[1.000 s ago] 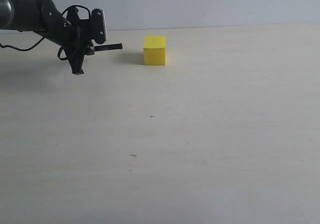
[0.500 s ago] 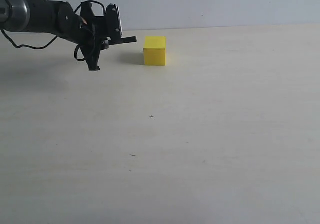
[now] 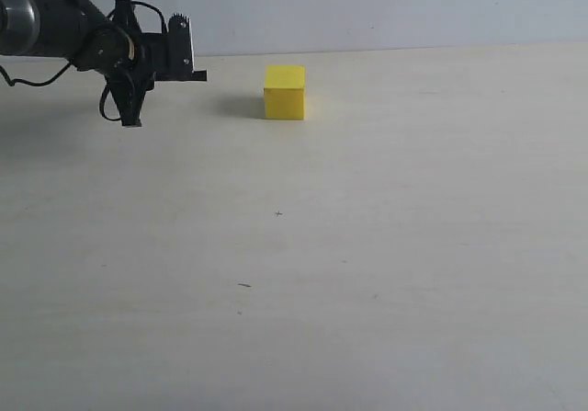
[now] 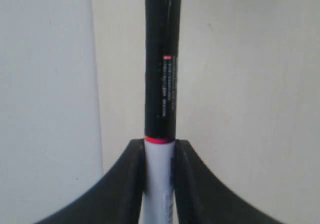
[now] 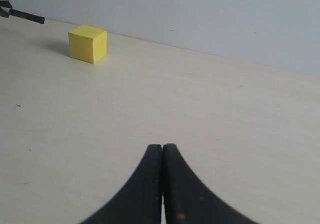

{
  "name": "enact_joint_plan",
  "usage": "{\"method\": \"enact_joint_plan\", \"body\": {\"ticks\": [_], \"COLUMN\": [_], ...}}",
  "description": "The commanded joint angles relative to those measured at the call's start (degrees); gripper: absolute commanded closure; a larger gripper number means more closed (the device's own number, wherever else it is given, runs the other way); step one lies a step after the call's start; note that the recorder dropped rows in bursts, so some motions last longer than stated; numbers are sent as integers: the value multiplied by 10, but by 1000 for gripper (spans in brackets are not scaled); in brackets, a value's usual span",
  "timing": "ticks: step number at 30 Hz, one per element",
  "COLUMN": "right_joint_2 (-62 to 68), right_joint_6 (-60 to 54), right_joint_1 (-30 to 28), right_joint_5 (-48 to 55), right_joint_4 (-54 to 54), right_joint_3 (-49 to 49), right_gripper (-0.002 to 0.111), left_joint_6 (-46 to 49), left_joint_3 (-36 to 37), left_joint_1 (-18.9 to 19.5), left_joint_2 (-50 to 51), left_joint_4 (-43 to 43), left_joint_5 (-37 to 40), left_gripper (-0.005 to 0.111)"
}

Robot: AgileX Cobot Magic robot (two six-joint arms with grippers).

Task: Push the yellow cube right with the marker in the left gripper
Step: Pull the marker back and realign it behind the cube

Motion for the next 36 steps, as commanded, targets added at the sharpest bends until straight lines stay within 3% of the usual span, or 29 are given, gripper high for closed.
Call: {"method": "enact_joint_plan", "body": {"ticks": [1, 9, 13, 16, 21, 25, 32, 36], "right_joint_2": [-2, -2, -2, -2, -2, -2, -2, -2], "right_joint_6": [-1, -1, -1, -1, -1, -1, -1, -1], "right_joint_1": [1, 1, 1, 1, 1, 1, 1, 1], "right_joint_5": [-8, -8, -8, -8, -8, -8, -8, -8], "right_joint_4": [2, 2, 2, 2, 2, 2, 2, 2], "right_joint_3": [2, 2, 2, 2, 2, 2, 2, 2], "right_gripper": [108, 108, 108, 108, 108, 108, 108, 108], "left_joint_6": [-76, -149, -157, -218, -237, -245, -261, -285], "left_joint_3": [-3, -74, -91, -91, -91, -88, -88, -88], "left_joint_1": [-21, -103, -145, -136, -105, -91, -100, -134], "left_joint_2": [12, 69, 77, 72, 69, 69, 69, 79], "left_joint_4": [88, 109, 155, 189, 186, 180, 169, 180], "left_joint_5": [-5, -3, 51, 83, 153, 159, 109, 83], "left_gripper": [107, 107, 107, 107, 107, 107, 107, 107]}}
